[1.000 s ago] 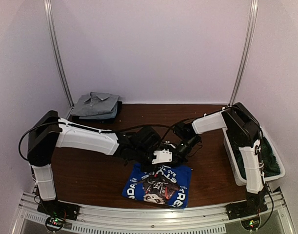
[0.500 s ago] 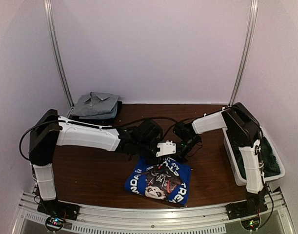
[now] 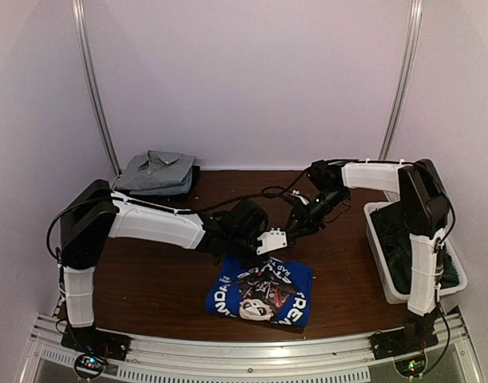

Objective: Fold and stack the mixed laundry pile
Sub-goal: Fold the 2/3-rectangle-folded T-shirt at the center of the board, then smooth out the square-folded T-shirt at the center of the board.

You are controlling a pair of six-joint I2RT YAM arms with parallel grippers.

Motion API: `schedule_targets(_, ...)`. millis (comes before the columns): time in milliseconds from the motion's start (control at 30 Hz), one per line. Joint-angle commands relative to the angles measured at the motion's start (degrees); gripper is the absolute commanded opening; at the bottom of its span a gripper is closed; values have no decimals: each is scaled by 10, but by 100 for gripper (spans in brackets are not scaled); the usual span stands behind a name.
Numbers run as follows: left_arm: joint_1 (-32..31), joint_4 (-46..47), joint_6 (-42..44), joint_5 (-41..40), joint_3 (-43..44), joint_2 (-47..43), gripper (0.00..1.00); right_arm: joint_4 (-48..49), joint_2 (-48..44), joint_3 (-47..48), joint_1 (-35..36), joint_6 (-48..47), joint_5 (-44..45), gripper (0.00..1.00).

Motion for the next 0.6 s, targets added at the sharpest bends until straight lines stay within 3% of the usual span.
schedule_targets(0, 25, -15, -78, 30, 17, -79, 38, -5, -83, -40, -15, -6, 12, 31)
schedule_targets(167, 71, -57, -200, 108, -38, -145, 41, 27, -173, -157, -20, 7, 2, 32)
schedule_targets(367, 146, -43, -382, 205, -145, -190, 39, 80, -229, -298, -24, 43, 7, 32)
schedule_targets(567, 151, -12, -459, 202, -203, -215, 39, 158, -238, -364, -27, 100, 8, 32)
